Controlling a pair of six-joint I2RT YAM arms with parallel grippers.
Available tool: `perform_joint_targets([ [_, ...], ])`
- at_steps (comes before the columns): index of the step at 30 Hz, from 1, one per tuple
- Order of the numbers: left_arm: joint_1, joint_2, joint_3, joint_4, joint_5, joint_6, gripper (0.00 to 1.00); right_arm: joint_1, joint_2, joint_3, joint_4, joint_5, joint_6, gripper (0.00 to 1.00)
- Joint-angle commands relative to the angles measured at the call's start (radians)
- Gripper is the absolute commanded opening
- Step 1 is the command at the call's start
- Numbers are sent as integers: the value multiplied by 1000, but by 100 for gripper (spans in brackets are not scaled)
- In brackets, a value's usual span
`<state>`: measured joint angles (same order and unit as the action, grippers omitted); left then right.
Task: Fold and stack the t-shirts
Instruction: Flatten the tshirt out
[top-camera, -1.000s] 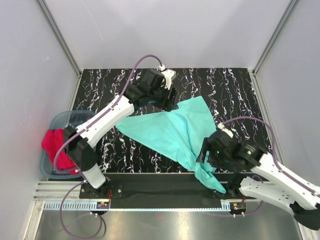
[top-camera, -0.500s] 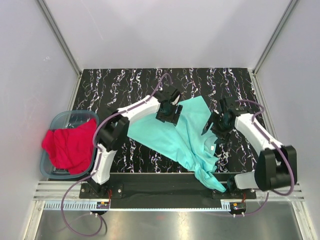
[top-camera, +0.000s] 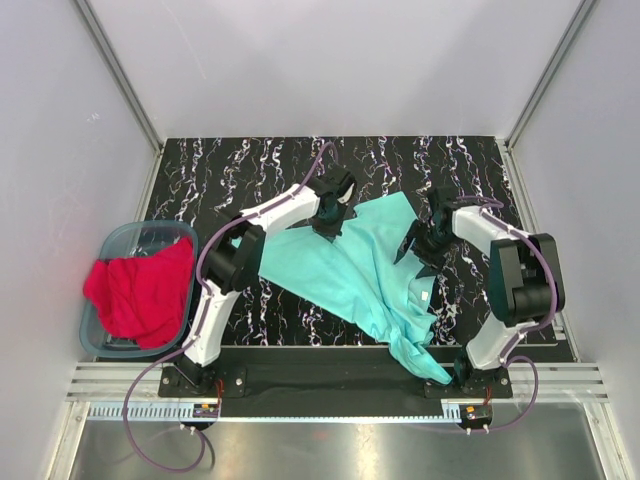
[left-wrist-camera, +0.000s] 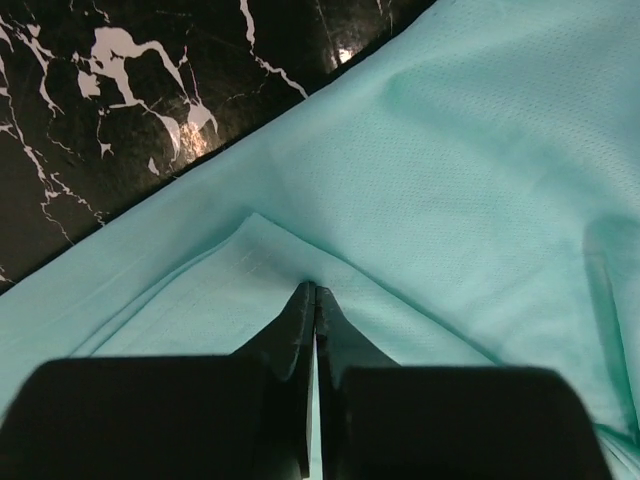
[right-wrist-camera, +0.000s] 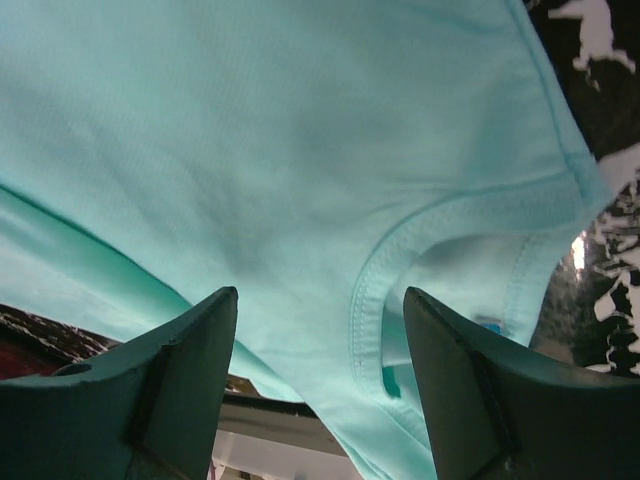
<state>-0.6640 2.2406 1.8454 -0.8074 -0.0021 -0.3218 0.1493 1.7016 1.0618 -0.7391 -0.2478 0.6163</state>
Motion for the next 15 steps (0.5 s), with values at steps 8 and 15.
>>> perform_joint_targets([
  [8, -3, -110, -84, 54, -35, 24, 40, -10, 46, -5, 83, -39, 2, 73],
  [15, -3, -67, -81, 62, -21, -2, 58, -10, 43, -60, 112, -62, 10, 72],
])
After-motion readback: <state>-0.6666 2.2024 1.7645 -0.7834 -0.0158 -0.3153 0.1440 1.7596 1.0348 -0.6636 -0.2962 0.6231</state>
